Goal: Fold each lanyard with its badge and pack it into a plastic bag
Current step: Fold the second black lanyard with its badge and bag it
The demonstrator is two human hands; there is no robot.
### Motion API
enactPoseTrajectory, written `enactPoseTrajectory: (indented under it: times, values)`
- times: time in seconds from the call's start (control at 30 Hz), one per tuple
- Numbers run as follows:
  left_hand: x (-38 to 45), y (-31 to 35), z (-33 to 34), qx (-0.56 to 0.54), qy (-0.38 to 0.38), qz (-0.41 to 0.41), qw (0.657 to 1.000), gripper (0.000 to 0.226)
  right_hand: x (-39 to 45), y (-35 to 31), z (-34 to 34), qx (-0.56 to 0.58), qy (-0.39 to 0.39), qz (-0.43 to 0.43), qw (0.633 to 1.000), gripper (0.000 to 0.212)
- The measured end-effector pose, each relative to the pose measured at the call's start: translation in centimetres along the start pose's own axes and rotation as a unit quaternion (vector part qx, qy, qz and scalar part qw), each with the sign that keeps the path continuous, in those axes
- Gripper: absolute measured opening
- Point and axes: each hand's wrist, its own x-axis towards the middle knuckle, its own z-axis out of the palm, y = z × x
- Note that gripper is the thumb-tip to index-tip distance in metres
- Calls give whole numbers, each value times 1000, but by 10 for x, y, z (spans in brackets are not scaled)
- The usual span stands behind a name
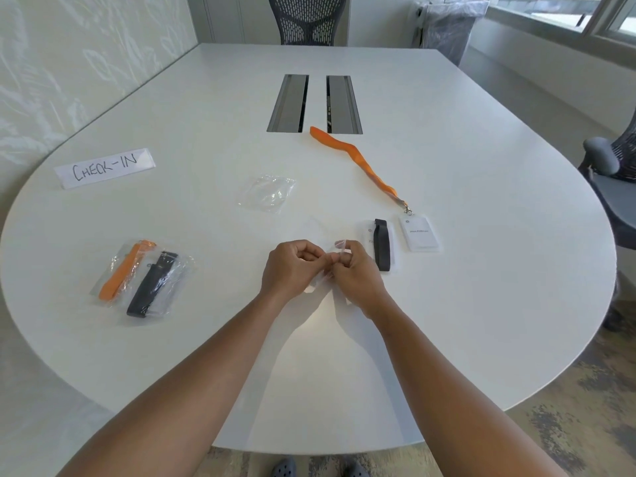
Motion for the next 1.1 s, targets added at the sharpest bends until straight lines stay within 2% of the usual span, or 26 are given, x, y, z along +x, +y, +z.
enactPoseTrajectory:
  times: [0.2,0.3,0.37,0.47,0.57,0.73,0.87,0.97,1.1]
  values:
    - [0,3,-6,1,19,41,999,15,-2,-1,5,-29,88,-53,994,30]
    - [1,8,-6,-6,16,56,998,12,-3,0,10,-60,85,-85,991,15]
    - [0,12,-7,-13,18,66,998,11,-3,-1,11,-60,75,-90,991,20]
    - [0,19,-12,-5,-6,90,996,15,0,-5,6,-62,67,-92,992,42]
    - [7,22,-20,38,-38,158,986,32,5,-10,-3,-64,41,-95,993,56]
    - [24,25,-33,177,-68,288,939,79,13,-19,-18,-119,3,-98,988,62]
    - [34,31,-40,308,-117,299,896,114,18,-24,-28,-126,-17,-89,988,68]
    - [38,30,-36,356,-114,306,876,122,21,-28,-34,-126,-38,-90,987,72]
    - [41,30,-28,365,-102,325,867,116,23,-30,-38,-112,-70,-86,988,79]
